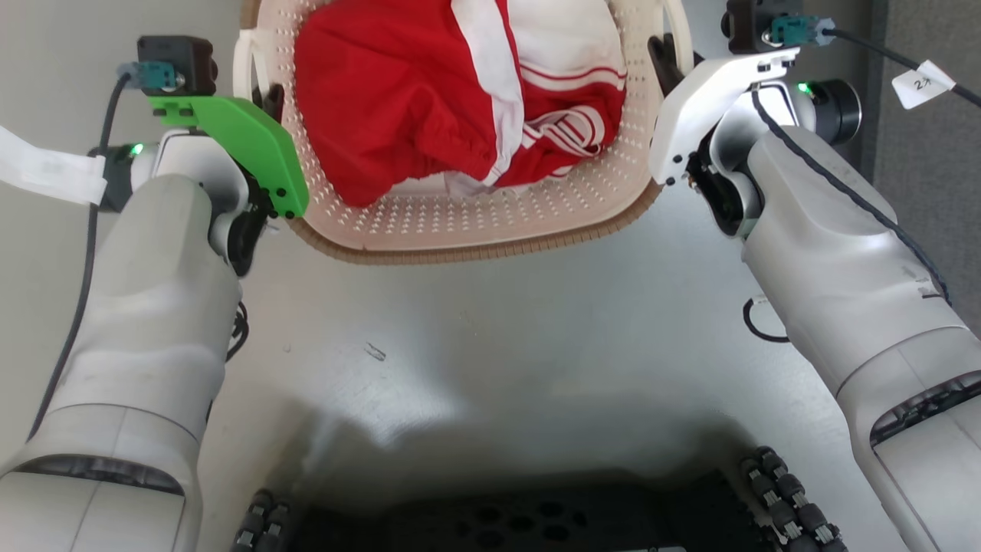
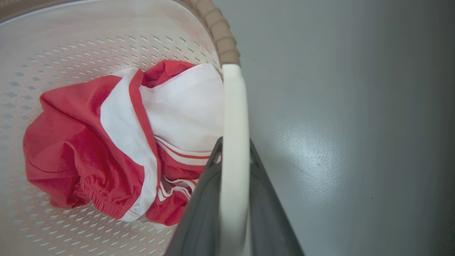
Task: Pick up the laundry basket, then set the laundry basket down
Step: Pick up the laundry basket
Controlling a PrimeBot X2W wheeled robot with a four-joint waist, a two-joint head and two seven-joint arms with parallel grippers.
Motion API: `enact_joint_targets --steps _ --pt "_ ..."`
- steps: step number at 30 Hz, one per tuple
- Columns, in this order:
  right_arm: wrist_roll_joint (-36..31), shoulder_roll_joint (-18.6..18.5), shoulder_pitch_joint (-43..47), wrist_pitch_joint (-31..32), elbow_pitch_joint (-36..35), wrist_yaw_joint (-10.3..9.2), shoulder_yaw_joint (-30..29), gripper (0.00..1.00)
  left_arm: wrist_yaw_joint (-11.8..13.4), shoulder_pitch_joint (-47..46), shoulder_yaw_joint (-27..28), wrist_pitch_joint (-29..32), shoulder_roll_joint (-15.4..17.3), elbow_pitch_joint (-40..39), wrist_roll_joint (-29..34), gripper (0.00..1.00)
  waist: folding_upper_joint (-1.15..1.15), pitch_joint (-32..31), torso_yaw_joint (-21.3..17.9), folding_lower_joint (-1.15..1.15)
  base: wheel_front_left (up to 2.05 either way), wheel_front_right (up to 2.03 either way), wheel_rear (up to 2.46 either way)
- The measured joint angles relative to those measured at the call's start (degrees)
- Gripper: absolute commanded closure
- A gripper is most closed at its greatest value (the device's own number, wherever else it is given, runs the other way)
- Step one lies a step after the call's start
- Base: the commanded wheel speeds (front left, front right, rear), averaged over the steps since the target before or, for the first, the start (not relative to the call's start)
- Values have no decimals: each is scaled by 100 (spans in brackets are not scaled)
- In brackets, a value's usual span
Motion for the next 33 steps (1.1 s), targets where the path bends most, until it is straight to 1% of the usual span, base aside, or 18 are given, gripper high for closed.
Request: enact_joint_targets --steps 6,8,10,17,23,25,28,33 --pt "119 33 71 -18 203 3 88 100 -8 69 4 1 -92 276 -86 100 0 -237 8 0 0 0 0" --pt "136 47 132 -19 283 51 105 100 -9 120 0 3 -109 345 -109 100 0 -328 11 0 0 0 0" --pt "177 65 188 -20 356 51 127 100 -47 163 -1 10 -132 424 -133 100 0 -423 15 0 0 0 0" --pt "301 110 402 -20 575 102 245 100 -53 369 0 80 -201 683 -293 100 0 -787 26 0 0 0 0" --pt "441 148 699 -19 682 120 302 100 -58 575 -1 145 -255 868 -347 100 0 -1130 22 0 0 0 0" --pt "491 162 826 -19 740 176 319 100 -60 689 0 146 -279 945 -353 100 0 -1307 14 0 0 0 0" --pt "571 181 961 -19 794 196 326 100 -80 837 1 152 -292 988 -409 100 0 -1485 7 0 0 0 0" --pt "713 235 1223 15 943 203 339 100 -103 1143 9 211 -327 1031 -469 100 0 -1857 3 0 0 0 0"
